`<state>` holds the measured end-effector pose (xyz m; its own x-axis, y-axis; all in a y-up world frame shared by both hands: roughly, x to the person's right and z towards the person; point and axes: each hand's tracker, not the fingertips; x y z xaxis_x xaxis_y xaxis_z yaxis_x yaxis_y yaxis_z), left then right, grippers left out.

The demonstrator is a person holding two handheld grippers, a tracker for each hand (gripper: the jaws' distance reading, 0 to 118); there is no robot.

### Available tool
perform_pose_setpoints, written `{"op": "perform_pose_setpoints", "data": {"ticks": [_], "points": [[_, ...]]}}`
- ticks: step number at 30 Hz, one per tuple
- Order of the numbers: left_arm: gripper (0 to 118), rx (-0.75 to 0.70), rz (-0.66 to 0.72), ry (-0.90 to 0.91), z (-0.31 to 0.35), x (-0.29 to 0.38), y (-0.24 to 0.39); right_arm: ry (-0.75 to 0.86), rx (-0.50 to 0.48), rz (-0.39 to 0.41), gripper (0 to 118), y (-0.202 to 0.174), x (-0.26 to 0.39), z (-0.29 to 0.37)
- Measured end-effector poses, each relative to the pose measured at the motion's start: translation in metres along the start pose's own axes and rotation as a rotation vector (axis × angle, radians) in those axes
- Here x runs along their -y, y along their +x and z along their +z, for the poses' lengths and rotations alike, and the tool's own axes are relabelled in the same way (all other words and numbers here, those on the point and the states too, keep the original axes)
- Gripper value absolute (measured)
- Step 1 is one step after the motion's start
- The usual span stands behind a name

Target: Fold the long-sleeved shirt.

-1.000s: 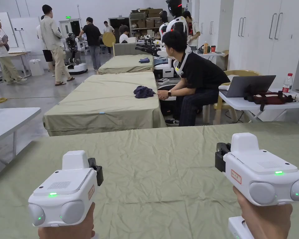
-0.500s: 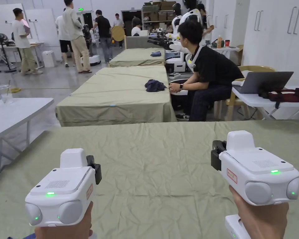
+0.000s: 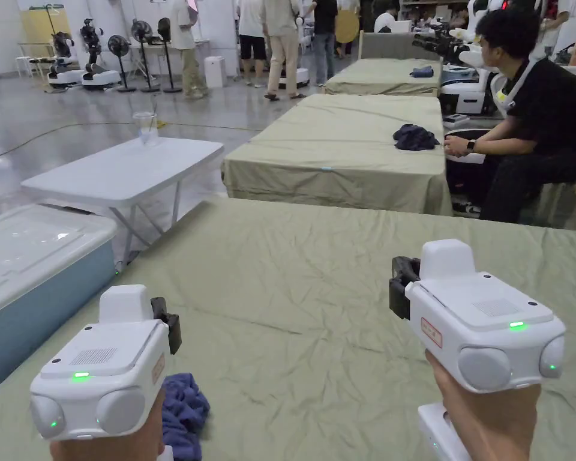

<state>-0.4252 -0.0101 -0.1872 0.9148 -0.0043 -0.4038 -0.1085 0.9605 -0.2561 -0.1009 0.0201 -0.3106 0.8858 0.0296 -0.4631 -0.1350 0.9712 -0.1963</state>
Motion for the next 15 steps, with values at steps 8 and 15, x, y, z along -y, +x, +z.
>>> {"op": "perform_pose_setpoints", "data": {"ticks": [8,15], "points": [[0,-0.114,0.026,-0.033,0.010,0.019,-0.060,-0.025,-0.130,0.041,2,-0.061,0.004,-0.031],[0,-0.143,0.034,-0.058,0.009,0.027,-0.078,-0.043,-0.183,0.072,2,-0.086,0.010,-0.039]]}}
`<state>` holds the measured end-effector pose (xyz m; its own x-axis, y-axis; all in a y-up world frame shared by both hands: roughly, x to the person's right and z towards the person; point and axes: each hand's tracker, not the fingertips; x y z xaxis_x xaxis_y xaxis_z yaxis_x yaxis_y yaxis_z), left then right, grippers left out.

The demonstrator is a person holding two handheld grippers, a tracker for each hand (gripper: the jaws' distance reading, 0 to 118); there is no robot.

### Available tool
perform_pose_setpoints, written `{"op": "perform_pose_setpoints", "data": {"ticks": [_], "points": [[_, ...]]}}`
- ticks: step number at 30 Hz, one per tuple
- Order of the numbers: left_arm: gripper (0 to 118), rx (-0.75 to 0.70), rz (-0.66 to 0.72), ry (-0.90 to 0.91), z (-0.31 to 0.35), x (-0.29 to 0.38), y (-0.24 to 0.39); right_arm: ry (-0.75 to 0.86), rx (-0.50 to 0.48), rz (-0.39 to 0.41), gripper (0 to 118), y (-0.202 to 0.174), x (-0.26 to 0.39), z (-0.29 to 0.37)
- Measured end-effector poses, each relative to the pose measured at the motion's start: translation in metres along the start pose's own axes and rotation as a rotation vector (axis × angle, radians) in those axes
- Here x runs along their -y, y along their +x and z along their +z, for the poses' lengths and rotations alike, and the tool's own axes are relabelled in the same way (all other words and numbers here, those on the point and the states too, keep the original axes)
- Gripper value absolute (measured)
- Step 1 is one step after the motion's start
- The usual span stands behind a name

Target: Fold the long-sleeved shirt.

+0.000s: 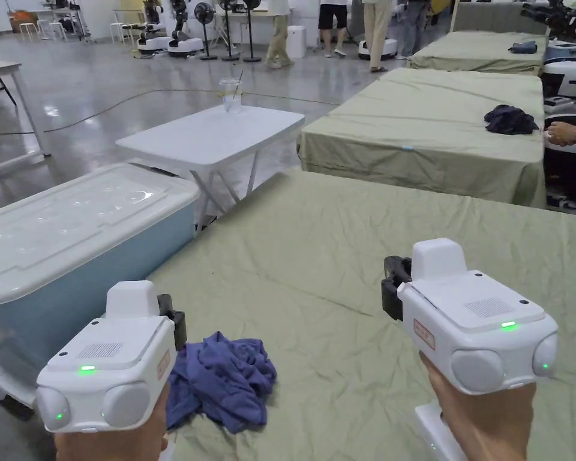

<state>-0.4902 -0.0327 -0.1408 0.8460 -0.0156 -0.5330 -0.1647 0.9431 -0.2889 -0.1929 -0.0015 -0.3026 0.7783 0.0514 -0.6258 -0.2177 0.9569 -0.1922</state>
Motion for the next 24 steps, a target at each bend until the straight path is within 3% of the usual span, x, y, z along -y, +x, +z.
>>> {"op": "perform_pose_setpoints", "data": {"ticks": [4,12,16,17,19,20,24], "points": [[0,0.083,-0.014,-0.089,-0.012,0.001,0.000,-0.015,-0.001,0.012,2,0.001,0.006,-0.001],[0,0.306,-0.094,-0.485,-0.078,0.002,-0.007,-0.086,0.016,0.015,2,0.012,0.031,-0.016],[0,0.319,-0.142,-0.526,-0.099,0.011,-0.002,-0.127,0.016,0.012,2,0.014,0.044,-0.031],[6,0.318,-0.143,-0.524,-0.104,0.013,-0.001,-0.136,0.016,0.011,2,0.014,0.046,-0.035],[45,0.306,-0.133,-0.521,-0.117,0.013,-0.003,-0.152,0.016,0.013,2,0.014,0.051,-0.042],[56,0.314,-0.106,-0.537,-0.121,0.013,-0.002,-0.159,0.016,0.013,2,0.014,0.052,-0.046],[59,0.317,-0.137,-0.564,-0.150,0.021,0.005,-0.187,0.012,0.021,2,0.013,0.060,-0.057]]}}
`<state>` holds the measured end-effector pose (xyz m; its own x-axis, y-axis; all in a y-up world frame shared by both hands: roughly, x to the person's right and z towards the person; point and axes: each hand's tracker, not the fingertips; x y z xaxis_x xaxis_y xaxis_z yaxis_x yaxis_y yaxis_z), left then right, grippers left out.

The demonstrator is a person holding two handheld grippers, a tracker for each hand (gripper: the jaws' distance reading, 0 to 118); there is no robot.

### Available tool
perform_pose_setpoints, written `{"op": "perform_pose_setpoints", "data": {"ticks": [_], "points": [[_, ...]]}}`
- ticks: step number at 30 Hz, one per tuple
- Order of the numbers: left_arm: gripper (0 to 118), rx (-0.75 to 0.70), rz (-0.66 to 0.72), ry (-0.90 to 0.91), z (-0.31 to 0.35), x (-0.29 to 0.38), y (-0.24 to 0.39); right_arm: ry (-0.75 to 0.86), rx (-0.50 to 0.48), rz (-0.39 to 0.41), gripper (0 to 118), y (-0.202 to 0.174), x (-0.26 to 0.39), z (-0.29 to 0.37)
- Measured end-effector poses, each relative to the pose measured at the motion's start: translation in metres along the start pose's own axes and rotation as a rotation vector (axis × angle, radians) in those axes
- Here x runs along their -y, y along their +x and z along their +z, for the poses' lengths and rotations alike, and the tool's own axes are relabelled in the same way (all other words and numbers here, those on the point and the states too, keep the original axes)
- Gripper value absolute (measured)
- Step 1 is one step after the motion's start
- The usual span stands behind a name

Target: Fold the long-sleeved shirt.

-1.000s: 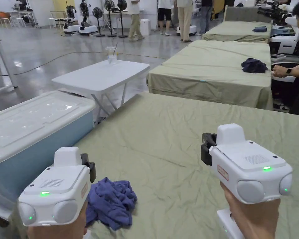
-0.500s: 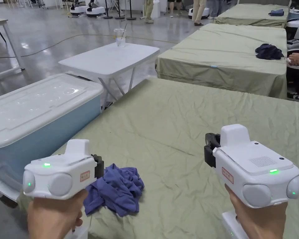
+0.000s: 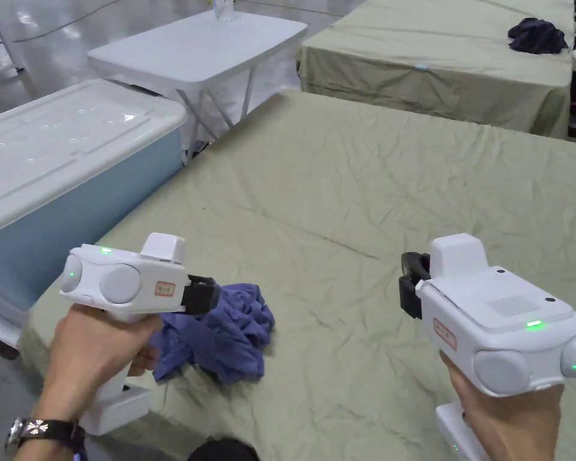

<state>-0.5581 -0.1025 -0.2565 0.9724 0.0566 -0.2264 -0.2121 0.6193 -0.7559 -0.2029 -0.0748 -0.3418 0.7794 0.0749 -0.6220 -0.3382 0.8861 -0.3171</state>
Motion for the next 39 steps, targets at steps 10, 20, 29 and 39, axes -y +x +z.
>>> {"op": "perform_pose_setpoints", "data": {"ticks": [10,20,29,39], "points": [[19,0.032,0.050,-0.109,-0.070,0.008,-0.003,-0.070,0.012,0.001,2,0.008,0.018,-0.020],[8,0.023,0.121,-0.026,-0.067,0.015,0.001,-0.061,0.029,-0.013,2,0.019,0.020,-0.010],[7,0.035,0.028,0.299,0.051,-0.040,0.049,0.010,0.078,-0.046,2,0.043,0.016,0.037],[7,0.165,-0.111,0.602,0.172,-0.116,0.138,0.118,0.223,-0.124,2,0.096,0.021,0.120]]}}
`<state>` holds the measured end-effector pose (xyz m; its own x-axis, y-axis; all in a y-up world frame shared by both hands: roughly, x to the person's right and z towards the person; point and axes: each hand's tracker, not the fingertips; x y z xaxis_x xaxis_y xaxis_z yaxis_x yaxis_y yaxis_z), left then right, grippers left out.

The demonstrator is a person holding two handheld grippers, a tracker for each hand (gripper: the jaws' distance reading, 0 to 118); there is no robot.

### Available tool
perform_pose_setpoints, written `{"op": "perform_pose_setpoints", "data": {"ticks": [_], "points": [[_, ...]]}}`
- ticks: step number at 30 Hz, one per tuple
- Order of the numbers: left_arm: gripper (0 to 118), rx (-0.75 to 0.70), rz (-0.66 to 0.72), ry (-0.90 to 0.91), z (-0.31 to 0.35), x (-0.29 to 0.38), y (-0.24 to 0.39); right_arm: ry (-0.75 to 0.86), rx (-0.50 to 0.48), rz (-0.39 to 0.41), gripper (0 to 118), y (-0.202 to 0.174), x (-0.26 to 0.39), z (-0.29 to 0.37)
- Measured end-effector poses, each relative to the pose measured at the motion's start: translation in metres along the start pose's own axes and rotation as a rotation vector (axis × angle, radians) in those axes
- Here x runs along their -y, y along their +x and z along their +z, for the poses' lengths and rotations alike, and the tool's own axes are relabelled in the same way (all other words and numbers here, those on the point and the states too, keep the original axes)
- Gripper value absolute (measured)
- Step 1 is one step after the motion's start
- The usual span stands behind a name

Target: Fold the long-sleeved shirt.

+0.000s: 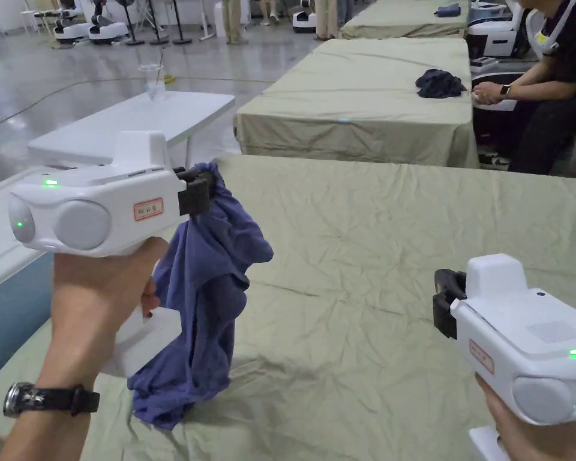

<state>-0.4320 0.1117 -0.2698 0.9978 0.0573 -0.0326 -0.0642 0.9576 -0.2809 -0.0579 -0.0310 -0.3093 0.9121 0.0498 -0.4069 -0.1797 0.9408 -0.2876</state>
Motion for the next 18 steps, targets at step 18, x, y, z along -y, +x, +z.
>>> {"op": "perform_pose_setpoints", "data": {"ticks": [18], "points": [[7,0.427,-0.108,0.152,-0.048,-0.115,0.214,0.086,0.328,-0.159,2,0.135,0.016,0.111]]}}
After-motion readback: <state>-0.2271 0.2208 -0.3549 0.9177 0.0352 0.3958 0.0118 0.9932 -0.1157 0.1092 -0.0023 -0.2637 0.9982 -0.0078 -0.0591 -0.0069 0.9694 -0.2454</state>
